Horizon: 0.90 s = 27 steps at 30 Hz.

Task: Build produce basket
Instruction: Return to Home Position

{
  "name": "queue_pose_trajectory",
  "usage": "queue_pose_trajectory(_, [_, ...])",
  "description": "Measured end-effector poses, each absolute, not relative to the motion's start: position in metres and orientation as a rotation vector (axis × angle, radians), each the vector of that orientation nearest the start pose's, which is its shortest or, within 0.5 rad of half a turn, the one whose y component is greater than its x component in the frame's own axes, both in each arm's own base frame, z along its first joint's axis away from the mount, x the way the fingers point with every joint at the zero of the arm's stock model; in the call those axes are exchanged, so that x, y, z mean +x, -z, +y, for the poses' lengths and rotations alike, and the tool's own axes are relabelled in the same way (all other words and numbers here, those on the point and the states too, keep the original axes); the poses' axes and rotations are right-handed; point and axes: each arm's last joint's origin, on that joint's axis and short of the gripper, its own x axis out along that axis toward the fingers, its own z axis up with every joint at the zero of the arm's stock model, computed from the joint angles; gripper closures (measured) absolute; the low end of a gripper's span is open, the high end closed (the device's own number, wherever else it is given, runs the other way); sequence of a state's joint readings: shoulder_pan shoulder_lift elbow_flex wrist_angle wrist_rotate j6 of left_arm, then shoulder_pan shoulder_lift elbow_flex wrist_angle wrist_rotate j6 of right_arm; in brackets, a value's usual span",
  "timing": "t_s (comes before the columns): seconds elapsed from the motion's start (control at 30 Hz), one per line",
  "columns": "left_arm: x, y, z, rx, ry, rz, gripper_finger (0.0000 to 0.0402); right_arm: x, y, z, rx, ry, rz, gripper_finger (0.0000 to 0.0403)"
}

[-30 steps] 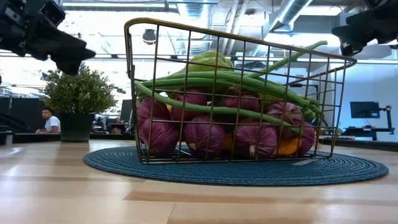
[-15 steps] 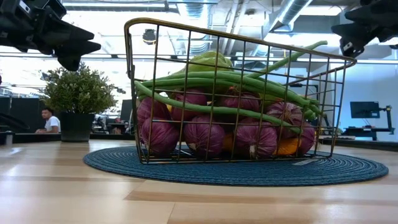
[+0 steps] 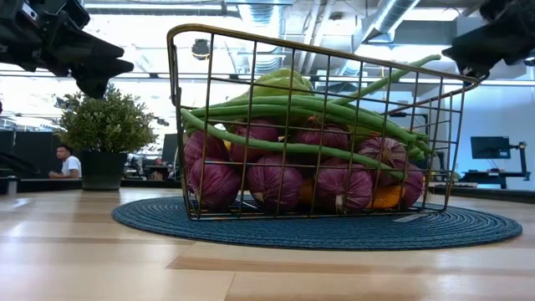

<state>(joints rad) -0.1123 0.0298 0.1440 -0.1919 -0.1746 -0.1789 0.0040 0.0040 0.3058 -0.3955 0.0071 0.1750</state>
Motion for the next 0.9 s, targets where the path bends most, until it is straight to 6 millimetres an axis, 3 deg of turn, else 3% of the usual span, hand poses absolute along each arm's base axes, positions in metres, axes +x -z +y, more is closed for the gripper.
queue_pose_trajectory(0.23, [0.0887,-0.1917,-0.0059,-0.169,-0.036,0.071,0.0258,0.0684,-0.2266,-0.0012,0.154,0.052,0.079,0.039])
queue_pose_trajectory(0.47, [0.0888,-0.1934,-0.0058,-0.283,-0.04,0.052,0.0258,0.068,-0.2256,-0.0042,0.178,0.159,0.079,0.0398])
queue_pose_trajectory(0.8, [0.0887,-0.1923,-0.0059,-0.57,-0.049,0.059,0.0258,0.0679,-0.2258,-0.0051,0.298,0.194,0.063,0.04])
queue_pose_trajectory(0.9, [0.0887,-0.1921,-0.0059,-0.575,-0.05,0.061,0.0258,0.0679,-0.2257,-0.0051,0.315,0.196,0.062,0.0401])
